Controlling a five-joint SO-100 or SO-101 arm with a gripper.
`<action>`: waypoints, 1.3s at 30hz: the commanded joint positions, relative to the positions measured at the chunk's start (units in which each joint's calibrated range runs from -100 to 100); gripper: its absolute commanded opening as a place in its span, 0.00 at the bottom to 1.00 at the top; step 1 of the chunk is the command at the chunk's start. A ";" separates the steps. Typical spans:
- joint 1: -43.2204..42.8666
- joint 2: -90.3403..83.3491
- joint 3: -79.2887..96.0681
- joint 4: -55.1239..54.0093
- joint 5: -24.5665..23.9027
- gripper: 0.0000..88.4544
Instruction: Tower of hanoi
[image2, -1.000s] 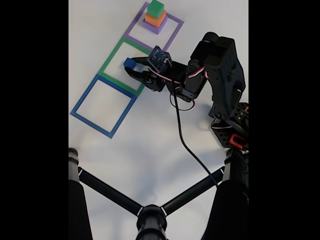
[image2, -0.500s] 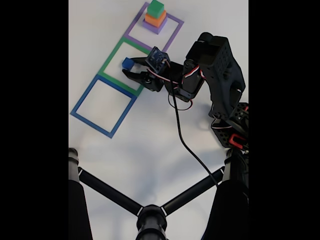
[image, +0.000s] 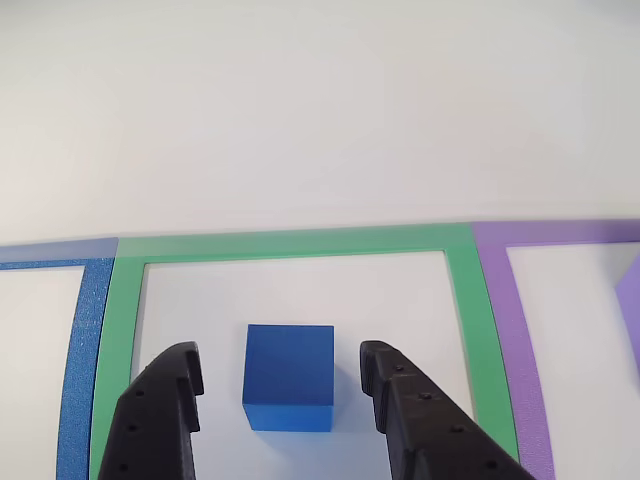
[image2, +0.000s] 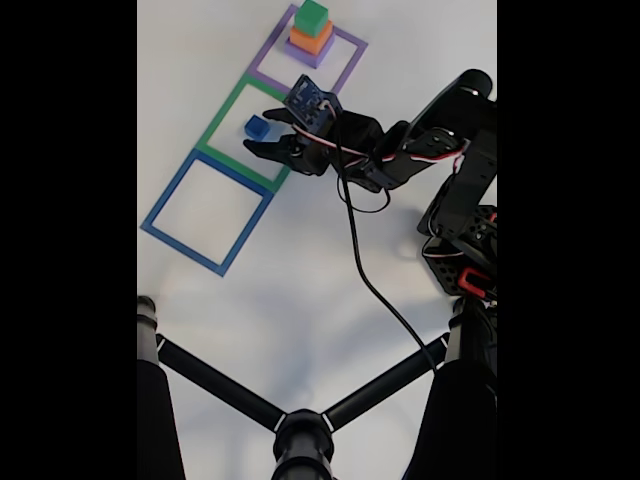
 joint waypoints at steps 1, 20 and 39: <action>1.47 -21.03 -4.16 27.43 0.00 0.12; 11.15 -38.58 -64.68 117.36 0.00 0.00; 25.33 -37.45 -76.40 128.45 0.00 0.05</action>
